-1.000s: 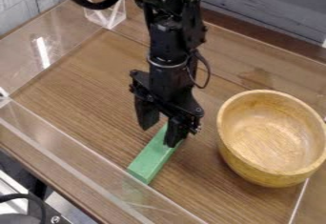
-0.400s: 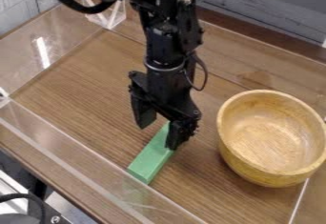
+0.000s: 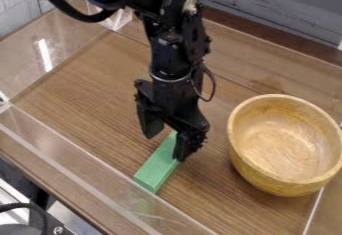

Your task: Put the green block in the brown bowl

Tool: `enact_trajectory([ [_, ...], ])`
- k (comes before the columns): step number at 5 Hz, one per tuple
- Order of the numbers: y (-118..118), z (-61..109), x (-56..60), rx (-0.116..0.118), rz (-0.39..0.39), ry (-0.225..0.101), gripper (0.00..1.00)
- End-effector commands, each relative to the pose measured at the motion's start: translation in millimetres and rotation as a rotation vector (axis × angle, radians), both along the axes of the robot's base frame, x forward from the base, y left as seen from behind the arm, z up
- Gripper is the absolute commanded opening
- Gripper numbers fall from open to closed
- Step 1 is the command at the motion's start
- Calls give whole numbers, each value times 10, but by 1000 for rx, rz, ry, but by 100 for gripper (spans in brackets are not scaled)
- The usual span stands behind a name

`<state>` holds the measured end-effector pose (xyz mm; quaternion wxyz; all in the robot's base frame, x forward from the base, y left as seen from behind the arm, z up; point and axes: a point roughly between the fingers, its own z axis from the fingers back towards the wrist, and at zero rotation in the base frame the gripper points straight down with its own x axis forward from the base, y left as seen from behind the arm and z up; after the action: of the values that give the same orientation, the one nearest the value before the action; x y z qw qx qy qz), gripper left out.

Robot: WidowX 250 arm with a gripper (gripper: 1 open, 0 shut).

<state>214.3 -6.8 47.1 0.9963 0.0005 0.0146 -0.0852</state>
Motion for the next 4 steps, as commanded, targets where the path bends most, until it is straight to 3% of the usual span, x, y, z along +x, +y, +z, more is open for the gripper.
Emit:
enact_trajectory([
  [1,35,19,43,4,-3,-29,100],
  [3,52,-70,43,2,-4,-23,100],
  [4,57,-106,44,1,-7,-20,0],
])
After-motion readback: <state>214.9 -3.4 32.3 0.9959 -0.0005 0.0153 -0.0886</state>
